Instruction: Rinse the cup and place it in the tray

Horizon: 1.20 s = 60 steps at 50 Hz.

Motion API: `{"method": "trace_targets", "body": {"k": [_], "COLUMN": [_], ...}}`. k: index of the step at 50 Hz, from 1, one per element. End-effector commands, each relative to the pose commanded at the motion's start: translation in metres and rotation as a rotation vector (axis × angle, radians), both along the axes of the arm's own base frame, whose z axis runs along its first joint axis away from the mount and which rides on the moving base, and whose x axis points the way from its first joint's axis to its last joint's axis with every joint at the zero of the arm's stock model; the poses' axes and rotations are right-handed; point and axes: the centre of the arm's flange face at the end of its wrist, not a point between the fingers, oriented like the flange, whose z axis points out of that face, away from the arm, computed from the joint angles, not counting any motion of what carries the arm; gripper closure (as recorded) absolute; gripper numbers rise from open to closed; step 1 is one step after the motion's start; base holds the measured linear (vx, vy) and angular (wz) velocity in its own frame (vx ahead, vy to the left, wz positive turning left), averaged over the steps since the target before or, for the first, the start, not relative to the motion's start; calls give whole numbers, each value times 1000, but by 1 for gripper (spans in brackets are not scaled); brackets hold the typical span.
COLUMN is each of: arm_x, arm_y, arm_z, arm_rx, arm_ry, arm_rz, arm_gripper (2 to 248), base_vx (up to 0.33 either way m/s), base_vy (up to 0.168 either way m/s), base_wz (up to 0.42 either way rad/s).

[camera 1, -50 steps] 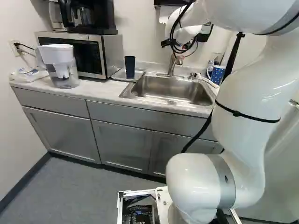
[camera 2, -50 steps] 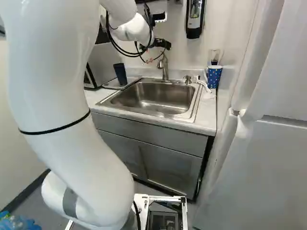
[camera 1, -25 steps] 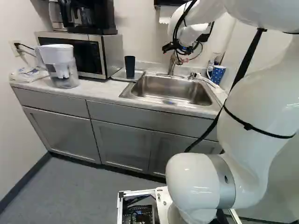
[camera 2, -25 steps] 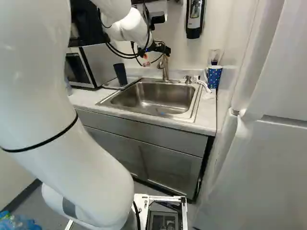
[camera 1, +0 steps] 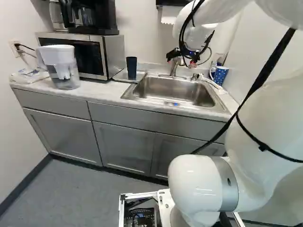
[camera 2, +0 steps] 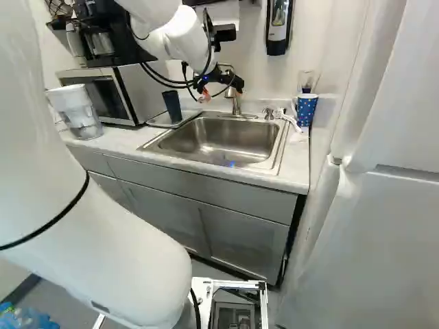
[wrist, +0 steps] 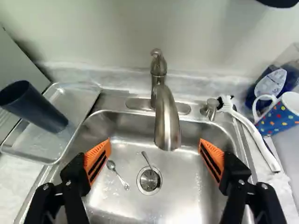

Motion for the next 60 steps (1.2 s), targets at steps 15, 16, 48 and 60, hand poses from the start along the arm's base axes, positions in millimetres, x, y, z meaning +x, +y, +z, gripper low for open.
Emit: {"method": "trace_targets", "body": {"k": [15,16,48,60], "arm_x": [-36,-38,-53,-53], "arm_y": [1,1,2,2], "arm_z": [-8,-9,-14,-14], "arm_rx": [17,18,31,31], "arm_ry": [89,95,163,163], "arm_rz": [-11,-11,-14,-14], "arm_gripper": [3,3,3,3], "base_vx": [0,0,0,0], "base_vy": [0,0,0,0], "base_wz": [0,0,0,0]}}
